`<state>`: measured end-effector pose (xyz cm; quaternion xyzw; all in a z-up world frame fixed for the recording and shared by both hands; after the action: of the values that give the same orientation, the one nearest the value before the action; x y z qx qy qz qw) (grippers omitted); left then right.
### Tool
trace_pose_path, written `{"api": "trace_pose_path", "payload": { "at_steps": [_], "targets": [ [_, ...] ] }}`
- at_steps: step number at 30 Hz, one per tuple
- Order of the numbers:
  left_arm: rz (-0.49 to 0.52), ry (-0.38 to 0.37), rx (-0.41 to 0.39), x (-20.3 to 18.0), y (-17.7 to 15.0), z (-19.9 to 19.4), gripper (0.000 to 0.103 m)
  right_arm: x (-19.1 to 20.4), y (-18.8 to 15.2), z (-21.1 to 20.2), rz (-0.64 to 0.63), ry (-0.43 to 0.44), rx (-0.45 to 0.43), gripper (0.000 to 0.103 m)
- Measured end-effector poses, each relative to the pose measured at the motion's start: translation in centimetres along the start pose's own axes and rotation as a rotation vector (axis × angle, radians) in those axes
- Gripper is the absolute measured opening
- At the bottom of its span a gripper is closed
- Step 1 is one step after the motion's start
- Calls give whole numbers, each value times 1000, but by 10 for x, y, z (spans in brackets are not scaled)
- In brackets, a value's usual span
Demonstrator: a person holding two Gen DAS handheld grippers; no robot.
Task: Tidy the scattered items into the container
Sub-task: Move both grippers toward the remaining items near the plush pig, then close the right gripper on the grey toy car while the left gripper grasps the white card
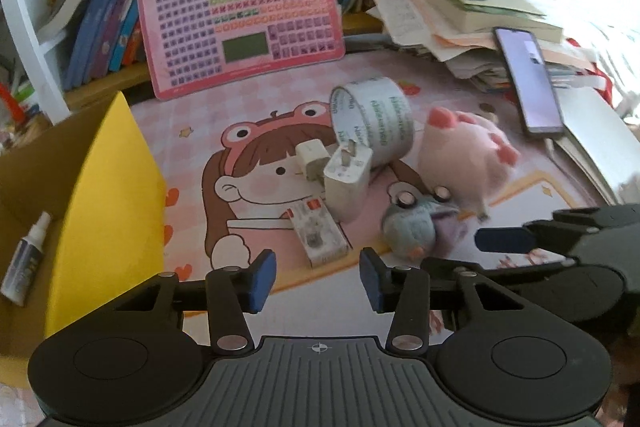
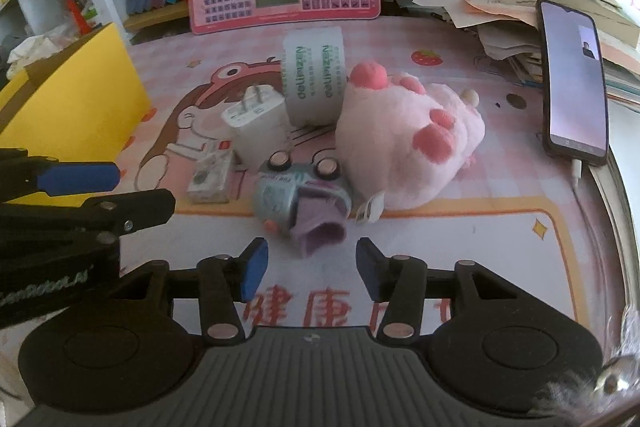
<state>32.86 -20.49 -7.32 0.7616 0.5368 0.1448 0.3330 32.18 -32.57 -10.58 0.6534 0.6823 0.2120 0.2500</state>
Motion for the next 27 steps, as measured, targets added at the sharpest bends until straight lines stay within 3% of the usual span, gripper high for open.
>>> {"api": "trace_pose_path", "payload": {
  "at_steps": [4,7,14,16,23,27],
  "targets": [
    [-75,-17,18,11,8,21,44,-2,5,10,1,8,1,58],
    [-104,-29,38,15,14,37,44,-4,4,14,-11,27,-1,59],
    [-84,6,94,16,24,68,40,1,5,18,-31,52,-15,61],
    [-91,-5,103,19,23,70,32,4,5,20,-35,54,-21,61],
    [-99,-15,121,25,18,64,29,13,11,28,-15,49,-62,65],
    [-117,-25,117,28,14,57,29,15,12,31,-37,34,-68,59]
  ]
}}
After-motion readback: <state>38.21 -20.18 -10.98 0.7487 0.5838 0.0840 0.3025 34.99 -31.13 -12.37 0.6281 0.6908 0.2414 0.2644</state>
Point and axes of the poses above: each gripper's, at about its wrist camera, not at the fingertips, and z roughly the way its jaws point, x to its left, y to its top, the point moved 3 cm from there along z, roughly the way its jaws point, and after that the axes turned 14 degrees about -y, right-handed, at the moved point
